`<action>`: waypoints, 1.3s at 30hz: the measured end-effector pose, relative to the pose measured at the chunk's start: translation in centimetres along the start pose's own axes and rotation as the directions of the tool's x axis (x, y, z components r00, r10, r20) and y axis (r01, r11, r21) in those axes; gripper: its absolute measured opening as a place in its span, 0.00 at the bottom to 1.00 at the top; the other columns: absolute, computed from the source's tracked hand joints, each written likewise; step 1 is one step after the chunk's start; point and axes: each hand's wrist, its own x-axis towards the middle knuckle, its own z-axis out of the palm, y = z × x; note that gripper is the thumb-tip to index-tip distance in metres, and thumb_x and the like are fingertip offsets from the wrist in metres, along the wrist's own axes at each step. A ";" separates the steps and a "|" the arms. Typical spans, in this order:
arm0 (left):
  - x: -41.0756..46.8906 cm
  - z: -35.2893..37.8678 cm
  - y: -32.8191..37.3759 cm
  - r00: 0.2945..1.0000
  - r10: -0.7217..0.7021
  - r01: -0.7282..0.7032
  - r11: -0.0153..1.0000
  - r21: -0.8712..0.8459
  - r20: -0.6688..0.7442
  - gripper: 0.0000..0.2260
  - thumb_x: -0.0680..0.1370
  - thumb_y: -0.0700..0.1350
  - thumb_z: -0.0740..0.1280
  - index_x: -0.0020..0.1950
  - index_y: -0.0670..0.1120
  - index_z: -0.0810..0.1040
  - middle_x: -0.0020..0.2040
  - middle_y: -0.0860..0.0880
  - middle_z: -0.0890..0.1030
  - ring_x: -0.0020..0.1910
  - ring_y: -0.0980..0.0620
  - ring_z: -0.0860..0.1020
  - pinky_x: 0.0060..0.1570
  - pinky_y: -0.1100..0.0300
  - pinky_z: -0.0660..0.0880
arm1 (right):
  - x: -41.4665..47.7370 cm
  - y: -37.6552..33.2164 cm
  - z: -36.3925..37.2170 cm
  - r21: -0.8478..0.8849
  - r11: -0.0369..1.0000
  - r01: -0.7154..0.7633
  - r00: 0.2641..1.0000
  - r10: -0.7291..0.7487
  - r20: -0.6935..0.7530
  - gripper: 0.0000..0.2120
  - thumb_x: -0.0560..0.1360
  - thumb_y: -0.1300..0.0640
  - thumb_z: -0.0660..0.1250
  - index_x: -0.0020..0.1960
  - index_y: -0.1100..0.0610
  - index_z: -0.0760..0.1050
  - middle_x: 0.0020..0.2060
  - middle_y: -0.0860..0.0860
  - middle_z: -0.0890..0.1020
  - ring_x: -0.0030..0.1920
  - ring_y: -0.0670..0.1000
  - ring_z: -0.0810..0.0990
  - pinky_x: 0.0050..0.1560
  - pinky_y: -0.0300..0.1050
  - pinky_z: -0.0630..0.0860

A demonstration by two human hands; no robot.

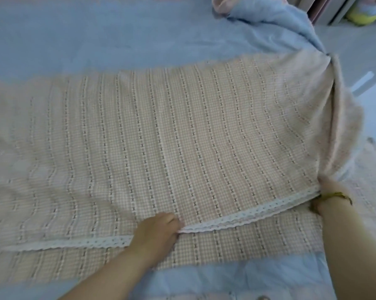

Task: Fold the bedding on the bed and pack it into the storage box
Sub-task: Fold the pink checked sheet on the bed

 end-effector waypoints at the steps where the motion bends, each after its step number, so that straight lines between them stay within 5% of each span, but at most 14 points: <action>1: -0.3 -0.3 0.1 1.000 -0.009 0.009 1.000 0.002 -0.002 0.15 0.62 0.50 0.55 0.32 0.52 0.82 0.29 0.58 0.78 0.26 0.59 0.77 0.20 0.68 0.67 | -0.3 0.8 0.5 -0.005 1.000 -0.004 0.998 0.004 0.067 0.30 0.68 0.41 0.67 0.65 0.56 0.71 0.49 0.53 0.82 0.40 0.55 0.80 0.27 0.44 0.76; 4: -1.7 -0.8 -0.6 0.994 -0.053 0.051 0.998 -0.020 -0.092 0.13 0.58 0.50 0.62 0.41 0.53 0.78 0.34 0.55 0.79 0.34 0.57 0.74 0.30 0.67 0.67 | -3.6 2.4 2.3 -0.045 0.999 -0.021 0.963 0.032 0.268 0.20 0.73 0.46 0.67 0.57 0.60 0.73 0.42 0.56 0.80 0.38 0.55 0.78 0.34 0.50 0.78; 7: -5.5 -1.4 -2.6 0.974 -0.149 0.155 0.988 0.019 -0.173 0.17 0.59 0.48 0.63 0.47 0.51 0.71 0.38 0.51 0.81 0.40 0.54 0.70 0.37 0.64 0.68 | -9.4 5.6 4.0 -0.109 0.994 0.012 0.917 0.032 0.398 0.07 0.76 0.57 0.64 0.43 0.61 0.72 0.38 0.56 0.77 0.37 0.54 0.77 0.24 0.45 0.78; 9: -7.7 -2.5 -4.4 0.949 -0.251 0.269 0.960 0.075 -0.189 0.24 0.50 0.42 0.75 0.45 0.46 0.78 0.37 0.48 0.82 0.37 0.49 0.77 0.33 0.62 0.74 | -11.4 7.9 5.0 -0.161 0.986 0.039 0.892 0.038 0.450 0.07 0.77 0.59 0.63 0.43 0.62 0.72 0.37 0.57 0.77 0.36 0.54 0.77 0.20 0.41 0.77; 12: -9.6 -4.5 -7.3 0.891 -0.380 0.415 0.903 0.108 -0.247 0.18 0.49 0.32 0.75 0.37 0.41 0.82 0.33 0.46 0.81 0.29 0.44 0.80 0.26 0.57 0.75 | -14.0 9.8 6.2 -0.103 0.991 0.090 0.896 -0.035 0.442 0.05 0.78 0.62 0.59 0.47 0.64 0.70 0.35 0.56 0.75 0.33 0.54 0.75 0.18 0.37 0.74; 17: -12.9 -6.6 -6.8 0.922 -0.256 0.303 0.945 0.126 -0.292 0.18 0.49 0.37 0.65 0.36 0.44 0.84 0.33 0.52 0.82 0.39 0.55 0.71 0.24 0.67 0.70 | -14.9 12.2 3.4 0.044 0.952 0.303 0.919 -0.304 0.252 0.09 0.77 0.59 0.62 0.38 0.56 0.71 0.34 0.52 0.75 0.29 0.50 0.79 0.21 0.35 0.73; 19: -15.0 -5.6 -6.1 0.941 -0.246 0.278 0.953 0.116 -0.232 0.15 0.49 0.37 0.72 0.34 0.47 0.84 0.32 0.54 0.82 0.37 0.58 0.73 0.26 0.69 0.69 | -15.3 13.6 3.1 -0.090 0.944 0.318 0.921 -0.285 0.265 0.11 0.77 0.58 0.62 0.37 0.60 0.71 0.26 0.51 0.77 0.31 0.52 0.81 0.19 0.37 0.71; 22: -16.6 -3.8 -5.8 0.930 -0.354 0.360 0.931 0.054 -0.099 0.19 0.45 0.36 0.79 0.32 0.49 0.83 0.32 0.54 0.81 0.32 0.55 0.78 0.21 0.71 0.68 | -16.0 14.3 3.8 -0.089 0.973 0.214 0.945 -0.184 0.269 0.12 0.78 0.62 0.60 0.36 0.64 0.69 0.16 0.49 0.75 0.18 0.46 0.76 0.13 0.32 0.65; 26: -16.2 -3.8 -5.0 0.916 -0.383 0.385 0.923 -0.004 -0.118 0.13 0.52 0.41 0.79 0.32 0.50 0.81 0.30 0.56 0.79 0.29 0.57 0.77 0.22 0.70 0.69 | -16.0 14.1 4.5 -0.060 0.992 0.114 0.961 -0.095 0.258 0.04 0.77 0.66 0.59 0.51 0.65 0.69 0.19 0.54 0.76 0.16 0.48 0.75 0.14 0.33 0.68; 28: -15.9 -3.6 -4.3 0.929 -0.345 0.346 0.938 -0.015 -0.134 0.04 0.61 0.48 0.69 0.34 0.52 0.81 0.31 0.58 0.78 0.34 0.61 0.73 0.24 0.70 0.69 | -15.6 14.0 4.7 -0.051 0.995 0.083 0.959 -0.066 0.276 0.04 0.77 0.66 0.59 0.52 0.65 0.69 0.21 0.56 0.77 0.17 0.50 0.76 0.15 0.36 0.71; 30: -14.6 -3.2 -3.5 0.947 -0.305 0.303 0.952 -0.033 -0.100 0.10 0.65 0.51 0.60 0.33 0.54 0.81 0.31 0.61 0.77 0.33 0.63 0.72 0.25 0.71 0.68 | -14.8 13.4 4.8 -0.062 0.994 0.095 0.967 -0.077 0.241 0.06 0.76 0.66 0.59 0.52 0.65 0.69 0.31 0.56 0.76 0.26 0.55 0.77 0.17 0.37 0.73; 33: -11.8 -3.2 -1.3 0.966 -0.247 0.247 0.969 -0.010 -0.074 0.07 0.62 0.53 0.62 0.29 0.55 0.80 0.29 0.63 0.76 0.27 0.64 0.75 0.22 0.73 0.66 | -12.7 12.3 5.1 -0.124 0.981 0.152 0.981 -0.134 0.142 0.11 0.75 0.63 0.62 0.57 0.64 0.70 0.39 0.56 0.76 0.41 0.60 0.78 0.38 0.51 0.81; 35: -9.5 -2.4 0.2 0.974 -0.216 0.216 0.976 -0.017 -0.071 0.12 0.64 0.53 0.56 0.29 0.56 0.79 0.28 0.63 0.75 0.26 0.64 0.75 0.21 0.73 0.66 | -11.0 10.6 4.8 -0.254 0.938 0.238 0.971 -0.228 0.066 0.15 0.74 0.61 0.63 0.58 0.67 0.71 0.47 0.60 0.78 0.51 0.62 0.78 0.52 0.56 0.77; 39: -3.9 -0.3 4.1 0.972 -0.219 0.218 0.976 -0.025 -0.084 0.14 0.64 0.55 0.54 0.27 0.55 0.78 0.26 0.62 0.75 0.25 0.63 0.75 0.19 0.70 0.66 | -6.5 6.2 3.3 -0.383 0.877 0.289 0.956 -0.287 0.063 0.17 0.73 0.57 0.64 0.58 0.65 0.71 0.52 0.59 0.78 0.53 0.61 0.77 0.54 0.50 0.75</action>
